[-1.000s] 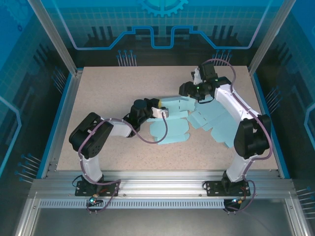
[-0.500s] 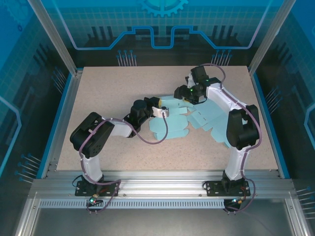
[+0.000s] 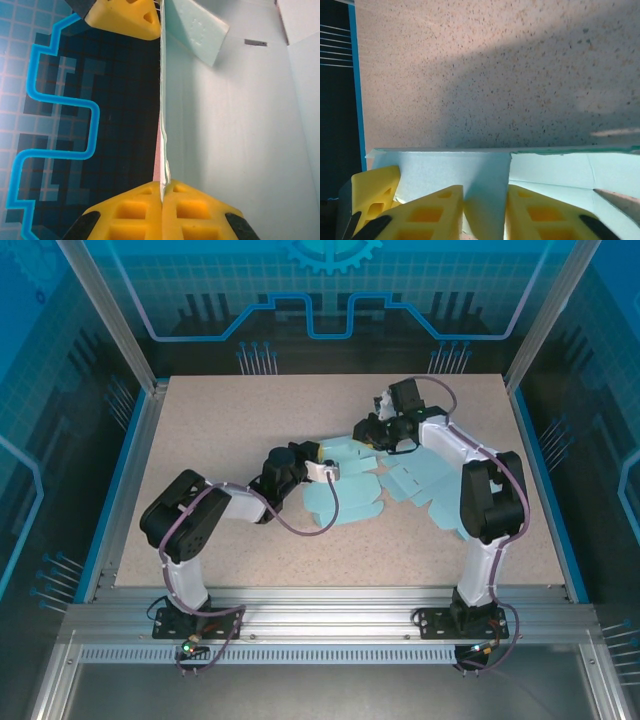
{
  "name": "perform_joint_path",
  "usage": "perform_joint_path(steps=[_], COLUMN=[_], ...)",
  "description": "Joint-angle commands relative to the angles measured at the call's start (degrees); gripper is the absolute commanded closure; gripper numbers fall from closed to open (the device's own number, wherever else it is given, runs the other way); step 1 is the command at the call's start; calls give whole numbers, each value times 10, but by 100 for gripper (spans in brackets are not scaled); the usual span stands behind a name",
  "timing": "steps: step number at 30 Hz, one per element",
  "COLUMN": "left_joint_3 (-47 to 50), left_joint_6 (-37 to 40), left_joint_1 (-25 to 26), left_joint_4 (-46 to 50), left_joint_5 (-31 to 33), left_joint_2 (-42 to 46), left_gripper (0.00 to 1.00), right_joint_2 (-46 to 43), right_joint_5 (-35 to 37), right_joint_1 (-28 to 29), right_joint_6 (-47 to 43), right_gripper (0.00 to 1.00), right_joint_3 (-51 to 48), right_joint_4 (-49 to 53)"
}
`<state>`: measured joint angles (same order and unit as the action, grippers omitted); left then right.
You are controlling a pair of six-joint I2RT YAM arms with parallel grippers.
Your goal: Fold the paper box
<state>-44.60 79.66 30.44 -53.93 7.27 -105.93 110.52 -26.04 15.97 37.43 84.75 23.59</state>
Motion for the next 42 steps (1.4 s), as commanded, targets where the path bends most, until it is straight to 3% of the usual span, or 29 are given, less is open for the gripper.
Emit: perform_joint_path(steps=[1, 5, 14, 27, 42], left_joint_3=[15, 20, 38, 41, 36], left_joint_6=[7, -4, -56, -119, -140], left_joint_1=[5, 4, -3, -13, -21], left_joint_4=[-5, 1, 5, 37, 55], left_joint_5=[-16, -19, -25, -51, -63], left_joint_2=[17, 31, 67, 94, 99], left_gripper=[100, 100, 100, 100, 100], right_joint_2=[-36, -94, -187, -87, -38], right_joint_5=[-38, -22, 6, 5, 15], right_joint_1=[1, -18, -53, -60, -44], right_joint_6=[-6, -18, -50, -33, -39], right_gripper=[62, 48, 47, 48, 49], right_joint_3=[-25, -80, -217, -310, -290], right_joint_4=[-25, -37, -80, -310, -370])
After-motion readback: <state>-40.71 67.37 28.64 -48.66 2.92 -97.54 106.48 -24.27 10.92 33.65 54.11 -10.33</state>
